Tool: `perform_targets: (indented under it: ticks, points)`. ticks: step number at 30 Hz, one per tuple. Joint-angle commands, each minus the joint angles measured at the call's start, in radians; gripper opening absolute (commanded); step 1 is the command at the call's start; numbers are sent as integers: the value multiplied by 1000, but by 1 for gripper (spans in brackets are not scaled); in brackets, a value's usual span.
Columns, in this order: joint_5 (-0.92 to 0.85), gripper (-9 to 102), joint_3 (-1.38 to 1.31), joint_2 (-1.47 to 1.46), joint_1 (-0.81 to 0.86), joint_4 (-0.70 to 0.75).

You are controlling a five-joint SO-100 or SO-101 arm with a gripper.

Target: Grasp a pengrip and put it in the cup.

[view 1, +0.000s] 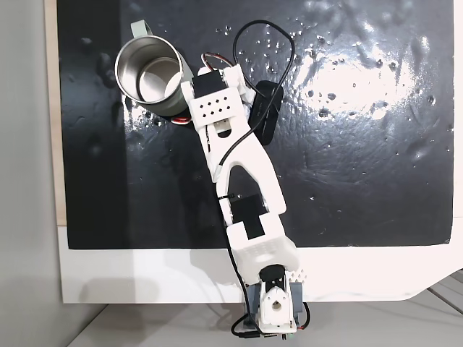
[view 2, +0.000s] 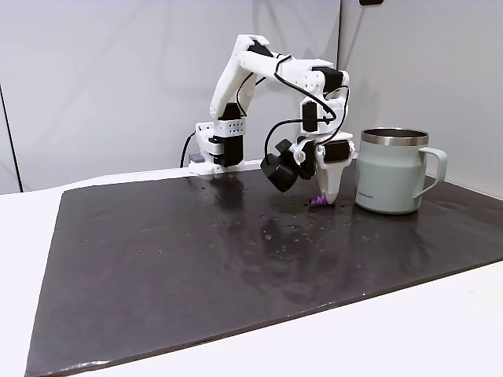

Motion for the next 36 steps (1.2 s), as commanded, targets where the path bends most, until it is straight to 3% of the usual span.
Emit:
perform_targets:
  ticks: [1,9,23,36]
  points:
    - [15,0,-15,72,38,12]
    - [3,0,-170,284,60,163]
    - [-15,0,-293,620,3,284]
    - [-130,0,-518,405,-143,252]
